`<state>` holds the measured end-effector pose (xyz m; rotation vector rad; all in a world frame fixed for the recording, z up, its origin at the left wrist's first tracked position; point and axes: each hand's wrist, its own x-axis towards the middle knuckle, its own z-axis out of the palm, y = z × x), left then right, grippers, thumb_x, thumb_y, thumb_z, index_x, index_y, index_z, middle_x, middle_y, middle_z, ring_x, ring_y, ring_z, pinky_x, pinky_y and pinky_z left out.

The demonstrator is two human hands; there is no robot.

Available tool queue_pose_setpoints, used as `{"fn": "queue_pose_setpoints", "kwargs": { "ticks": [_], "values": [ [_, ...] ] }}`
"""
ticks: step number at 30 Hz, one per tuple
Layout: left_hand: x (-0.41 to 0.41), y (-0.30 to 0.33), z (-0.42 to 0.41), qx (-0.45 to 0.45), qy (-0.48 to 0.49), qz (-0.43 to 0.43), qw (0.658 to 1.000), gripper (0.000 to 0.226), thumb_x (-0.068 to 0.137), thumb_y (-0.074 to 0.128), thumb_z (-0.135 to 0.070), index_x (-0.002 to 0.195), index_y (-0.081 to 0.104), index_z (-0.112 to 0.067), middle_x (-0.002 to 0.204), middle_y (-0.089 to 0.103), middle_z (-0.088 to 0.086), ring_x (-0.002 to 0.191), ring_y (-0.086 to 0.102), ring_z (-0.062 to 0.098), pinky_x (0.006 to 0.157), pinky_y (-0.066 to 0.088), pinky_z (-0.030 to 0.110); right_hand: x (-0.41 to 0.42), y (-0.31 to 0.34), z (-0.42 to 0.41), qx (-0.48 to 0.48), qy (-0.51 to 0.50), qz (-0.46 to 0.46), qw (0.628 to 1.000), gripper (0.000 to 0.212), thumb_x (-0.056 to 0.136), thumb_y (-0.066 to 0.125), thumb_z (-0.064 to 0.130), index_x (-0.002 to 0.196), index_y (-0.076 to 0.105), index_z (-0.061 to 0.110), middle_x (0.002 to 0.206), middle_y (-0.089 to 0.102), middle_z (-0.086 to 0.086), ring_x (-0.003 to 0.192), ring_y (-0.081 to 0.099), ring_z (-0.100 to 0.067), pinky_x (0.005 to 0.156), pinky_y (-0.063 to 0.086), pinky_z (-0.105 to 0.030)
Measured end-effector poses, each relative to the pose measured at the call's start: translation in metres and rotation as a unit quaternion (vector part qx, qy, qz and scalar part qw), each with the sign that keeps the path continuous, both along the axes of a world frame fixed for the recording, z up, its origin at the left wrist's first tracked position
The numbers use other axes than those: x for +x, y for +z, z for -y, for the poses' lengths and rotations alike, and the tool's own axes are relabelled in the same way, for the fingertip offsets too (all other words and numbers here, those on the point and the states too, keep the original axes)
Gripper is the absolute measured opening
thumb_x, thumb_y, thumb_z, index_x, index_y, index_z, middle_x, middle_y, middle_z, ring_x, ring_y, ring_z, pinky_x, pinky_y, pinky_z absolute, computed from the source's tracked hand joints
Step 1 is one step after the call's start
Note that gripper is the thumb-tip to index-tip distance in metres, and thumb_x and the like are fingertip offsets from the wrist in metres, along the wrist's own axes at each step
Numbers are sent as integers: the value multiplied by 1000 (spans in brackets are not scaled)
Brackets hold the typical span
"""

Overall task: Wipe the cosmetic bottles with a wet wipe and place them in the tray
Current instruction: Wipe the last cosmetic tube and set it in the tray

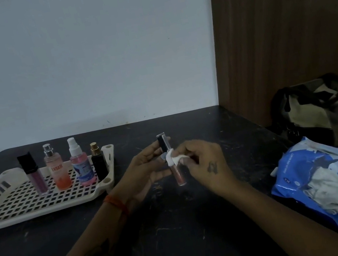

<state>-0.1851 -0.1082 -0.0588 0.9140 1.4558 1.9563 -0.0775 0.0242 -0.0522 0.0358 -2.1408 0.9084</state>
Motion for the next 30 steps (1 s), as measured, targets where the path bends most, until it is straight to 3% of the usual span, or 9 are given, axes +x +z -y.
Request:
{"fn": "queue_pose_setpoints", "kwargs": {
  "ticks": [5,9,11,13,16,22,24,27,30],
  "values": [
    [2,4,0,17,23,3,1000,41,72,59,-8,111,62,-21,110,64,5,103,62,20,73,57,33,20,-10,-6,-17,39,109,993,22,74,68,-4,78,73,17,80,65,16,74,61,8,67,45,-3],
    [0,5,0,47,27,16,998,43,73,56,-6,114,60,-19,109,67,5,103,64,20,74,58,35,27,-12,1,-163,1,157,974,24,74,68,-4,74,71,20,77,68,14,74,64,7,62,47,-3],
    [-1,4,0,57,22,18,998,43,75,55,-5,115,59,-19,105,70,3,103,65,20,77,57,38,23,-11,8,-364,27,169,916,23,77,62,-9,81,69,12,89,69,-1,80,68,-7,63,53,-12],
    [-2,3,1,60,23,14,998,43,77,55,-5,117,58,-20,102,71,1,103,65,19,78,57,38,19,-5,18,-578,102,195,786,21,80,55,-15,92,63,0,100,68,-15,85,69,-20,66,58,-24],
    [-4,4,3,68,26,10,997,43,77,54,-5,117,58,-20,101,71,0,103,65,19,76,57,35,18,2,23,-704,154,189,667,18,80,49,-21,89,60,-10,92,69,-21,81,69,-27,64,58,-29],
    [-5,7,2,77,40,16,996,42,74,57,-6,114,60,-20,105,68,4,103,64,20,74,57,34,28,4,10,-738,177,153,633,18,73,53,-23,87,59,-12,79,71,-26,74,71,-33,56,60,-32],
    [-4,8,3,70,34,22,997,42,73,58,-6,112,61,-20,105,68,4,104,64,20,73,57,34,30,6,6,-701,141,132,686,18,74,57,-19,87,60,-7,83,72,-22,73,72,-28,54,58,-26],
    [-3,8,4,50,15,20,998,42,74,58,-7,114,60,-21,105,70,2,104,65,20,77,57,37,34,4,0,-250,-66,162,952,19,77,67,1,77,63,19,86,70,2,66,67,-6,54,48,-6],
    [-2,9,6,40,-1,19,999,42,75,58,-8,115,60,-21,103,70,1,104,65,19,79,57,38,34,12,-6,15,-82,309,947,10,76,72,28,82,65,31,88,65,10,72,56,2,57,39,-7]
  ]
}}
